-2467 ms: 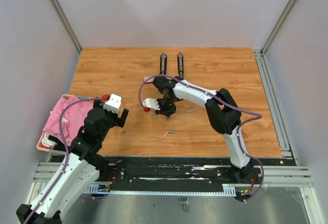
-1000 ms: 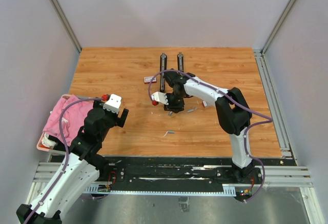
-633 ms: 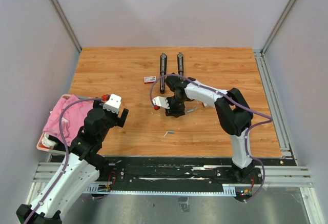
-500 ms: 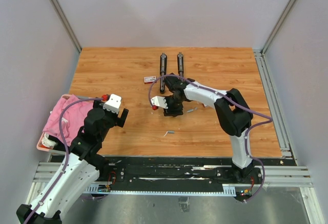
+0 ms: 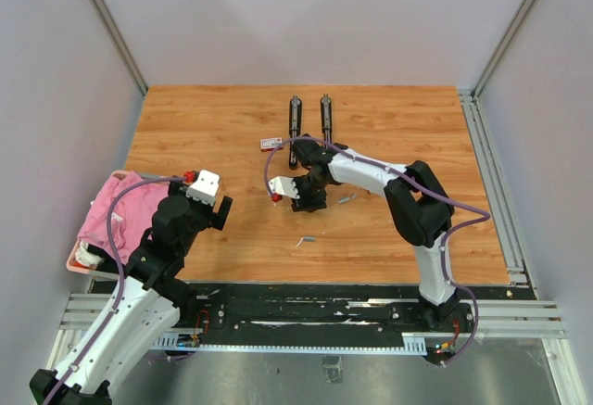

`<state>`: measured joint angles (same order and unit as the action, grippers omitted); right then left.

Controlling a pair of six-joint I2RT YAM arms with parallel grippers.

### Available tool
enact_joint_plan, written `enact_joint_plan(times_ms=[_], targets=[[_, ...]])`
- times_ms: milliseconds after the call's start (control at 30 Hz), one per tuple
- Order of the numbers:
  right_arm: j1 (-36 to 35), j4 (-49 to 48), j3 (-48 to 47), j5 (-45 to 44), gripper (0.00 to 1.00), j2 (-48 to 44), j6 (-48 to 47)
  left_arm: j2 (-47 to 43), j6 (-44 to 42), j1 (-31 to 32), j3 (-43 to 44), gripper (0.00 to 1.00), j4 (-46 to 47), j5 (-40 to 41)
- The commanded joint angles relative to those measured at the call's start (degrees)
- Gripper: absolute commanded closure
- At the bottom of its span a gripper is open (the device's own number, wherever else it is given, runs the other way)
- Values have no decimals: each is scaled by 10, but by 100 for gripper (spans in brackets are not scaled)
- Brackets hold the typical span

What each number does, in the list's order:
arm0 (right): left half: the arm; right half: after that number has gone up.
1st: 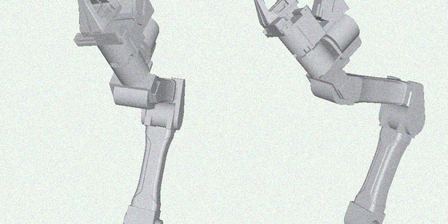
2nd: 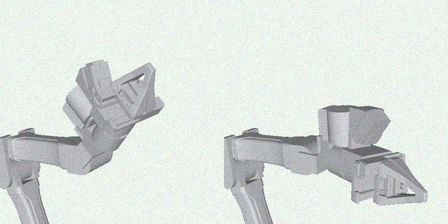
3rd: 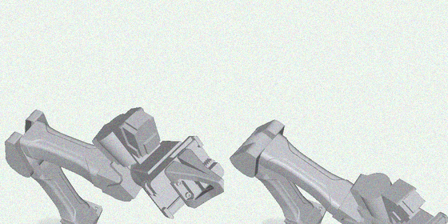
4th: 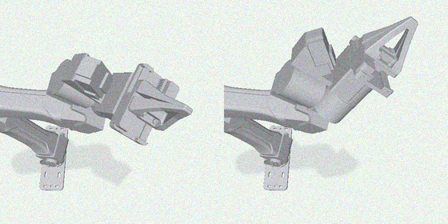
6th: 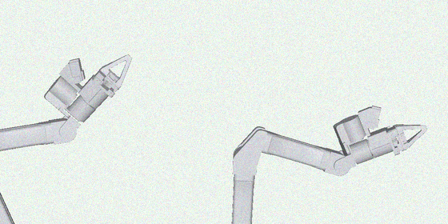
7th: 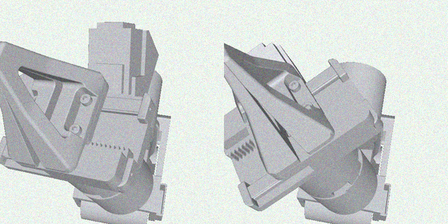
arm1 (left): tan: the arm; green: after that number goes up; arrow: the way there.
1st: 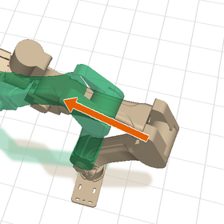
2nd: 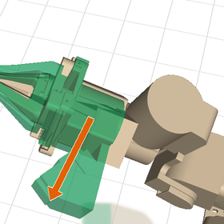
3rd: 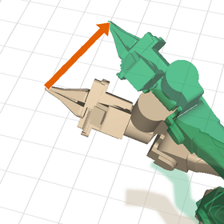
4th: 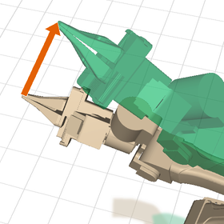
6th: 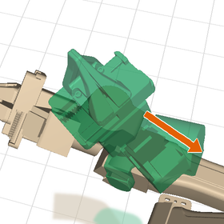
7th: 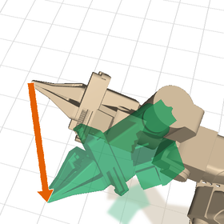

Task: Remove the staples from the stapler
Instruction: Adjust the staple at the center of the board.

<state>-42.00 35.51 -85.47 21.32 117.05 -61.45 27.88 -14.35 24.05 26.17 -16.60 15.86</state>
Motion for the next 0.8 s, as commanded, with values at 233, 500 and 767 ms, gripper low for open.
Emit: enact_joint_plan(times_ms=[233,500,767], targets=[[-10,55,-33,18,58,31,-2,-7,-3,-5,-7,2,19,3],[-10,53,-40,6,67,37,23,-9,-3,-6,-6,2,18,3],[-1,39,-47,1,69,37,76,-11,-3,-5,-6,2,18,4]])
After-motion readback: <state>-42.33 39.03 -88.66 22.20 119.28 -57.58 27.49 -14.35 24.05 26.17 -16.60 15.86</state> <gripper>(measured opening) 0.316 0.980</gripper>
